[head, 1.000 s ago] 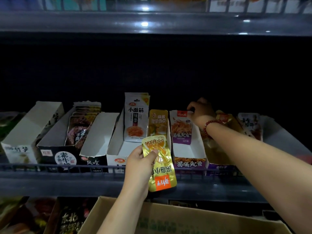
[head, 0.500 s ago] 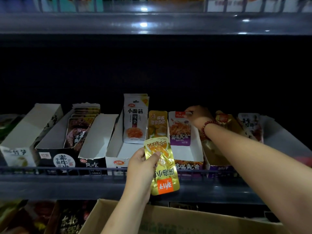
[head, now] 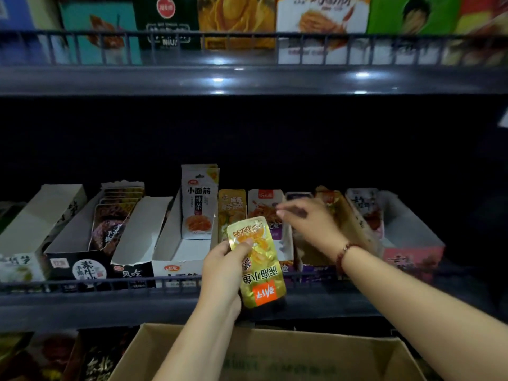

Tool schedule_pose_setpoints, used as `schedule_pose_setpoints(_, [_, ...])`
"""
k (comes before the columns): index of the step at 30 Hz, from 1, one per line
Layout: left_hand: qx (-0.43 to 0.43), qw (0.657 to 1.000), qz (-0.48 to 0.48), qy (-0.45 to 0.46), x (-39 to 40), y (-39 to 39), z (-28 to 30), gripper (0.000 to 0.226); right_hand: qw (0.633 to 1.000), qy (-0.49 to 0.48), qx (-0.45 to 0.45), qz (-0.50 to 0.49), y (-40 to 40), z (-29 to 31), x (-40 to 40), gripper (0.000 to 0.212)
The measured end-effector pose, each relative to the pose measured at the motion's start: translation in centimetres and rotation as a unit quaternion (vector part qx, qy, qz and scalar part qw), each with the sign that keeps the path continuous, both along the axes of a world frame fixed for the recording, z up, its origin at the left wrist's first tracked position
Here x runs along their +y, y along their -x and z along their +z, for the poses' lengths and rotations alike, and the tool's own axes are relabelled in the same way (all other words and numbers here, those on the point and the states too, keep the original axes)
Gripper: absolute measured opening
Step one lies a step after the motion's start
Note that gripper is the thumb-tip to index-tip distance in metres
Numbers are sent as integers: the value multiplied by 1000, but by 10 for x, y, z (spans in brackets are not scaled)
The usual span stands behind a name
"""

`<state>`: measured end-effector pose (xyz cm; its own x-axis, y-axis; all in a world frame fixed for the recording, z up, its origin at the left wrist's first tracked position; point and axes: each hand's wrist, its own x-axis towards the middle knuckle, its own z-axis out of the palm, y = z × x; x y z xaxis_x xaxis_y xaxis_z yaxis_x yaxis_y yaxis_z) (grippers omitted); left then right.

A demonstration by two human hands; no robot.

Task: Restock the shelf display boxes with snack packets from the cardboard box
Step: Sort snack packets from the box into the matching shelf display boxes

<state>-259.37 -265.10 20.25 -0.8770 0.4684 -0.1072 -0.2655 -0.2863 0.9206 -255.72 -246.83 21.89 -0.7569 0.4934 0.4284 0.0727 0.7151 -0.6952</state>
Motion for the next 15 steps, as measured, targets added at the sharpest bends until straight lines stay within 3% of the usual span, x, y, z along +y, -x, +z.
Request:
schedule_pose_setpoints(5, [14,1000,-3,-10,14,-29,14,11,992,113,9,60,-76,-5,-31,10])
schedule_pose_setpoints(9, [3,999,-21,-26,28,-52,16,13,952,293,41,77,-120,-22,-43,33])
schedule_pose_setpoints(12, [-33,995,-94,-20,38,-68,11,16,915,385,118,22,-140,-32,-39,33])
schedule_pose_setpoints(15, [-37,990,-138,8,46,-73,6,17,896,403,174,-65,-155,-37,-30,28])
